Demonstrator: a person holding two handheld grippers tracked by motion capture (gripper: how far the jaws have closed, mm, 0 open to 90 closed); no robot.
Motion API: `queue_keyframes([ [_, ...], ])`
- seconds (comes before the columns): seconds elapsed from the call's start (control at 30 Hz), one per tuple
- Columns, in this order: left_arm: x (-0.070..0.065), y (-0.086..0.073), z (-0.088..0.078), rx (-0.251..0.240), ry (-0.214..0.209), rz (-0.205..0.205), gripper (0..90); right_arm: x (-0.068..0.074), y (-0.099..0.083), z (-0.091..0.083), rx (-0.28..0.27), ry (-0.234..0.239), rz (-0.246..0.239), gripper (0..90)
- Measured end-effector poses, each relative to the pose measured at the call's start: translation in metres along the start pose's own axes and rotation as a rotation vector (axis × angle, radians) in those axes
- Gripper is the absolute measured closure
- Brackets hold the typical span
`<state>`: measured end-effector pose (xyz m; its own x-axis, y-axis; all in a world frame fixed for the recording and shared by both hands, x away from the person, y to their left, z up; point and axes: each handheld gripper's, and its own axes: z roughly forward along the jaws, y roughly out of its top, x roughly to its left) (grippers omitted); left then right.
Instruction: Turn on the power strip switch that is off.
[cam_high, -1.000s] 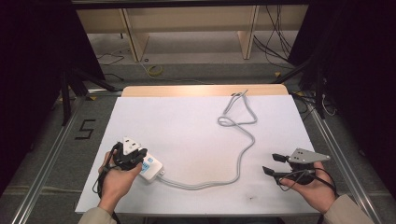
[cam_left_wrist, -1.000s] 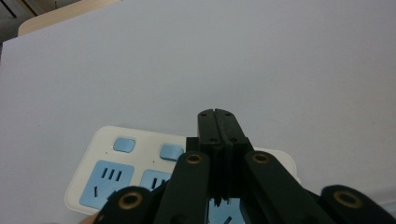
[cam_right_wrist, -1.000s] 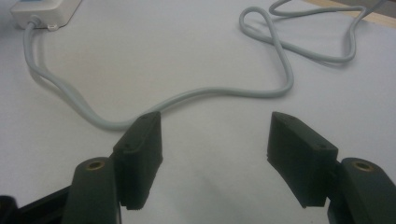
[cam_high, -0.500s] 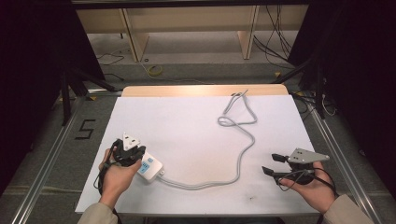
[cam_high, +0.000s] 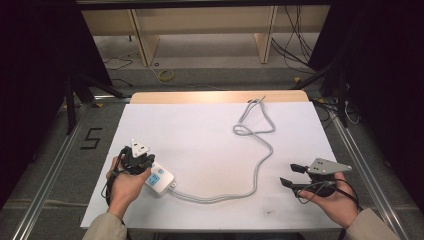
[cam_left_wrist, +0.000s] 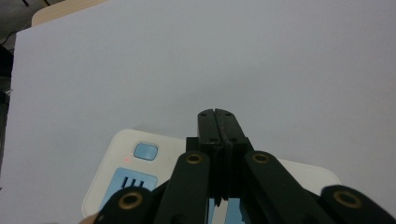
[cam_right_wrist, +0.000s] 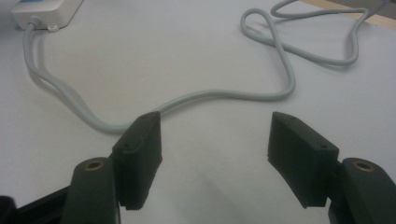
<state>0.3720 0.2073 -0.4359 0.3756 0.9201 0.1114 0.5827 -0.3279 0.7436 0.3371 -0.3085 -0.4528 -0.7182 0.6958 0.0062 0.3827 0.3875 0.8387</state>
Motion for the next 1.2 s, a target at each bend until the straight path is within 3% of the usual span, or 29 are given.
queue_keyframes([
  [0.77, 0.007, 0.004, 0.010, 0.051, 0.017, -0.019, 89.8, 0.001, 0.000, 0.002, 0.006, 0.003, -0.006, 35.2],
  [1.2, 0.010, 0.006, 0.015, 0.088, 0.028, -0.006, 89.8, 0.001, 0.000, 0.002, 0.007, 0.005, -0.007, 35.3],
])
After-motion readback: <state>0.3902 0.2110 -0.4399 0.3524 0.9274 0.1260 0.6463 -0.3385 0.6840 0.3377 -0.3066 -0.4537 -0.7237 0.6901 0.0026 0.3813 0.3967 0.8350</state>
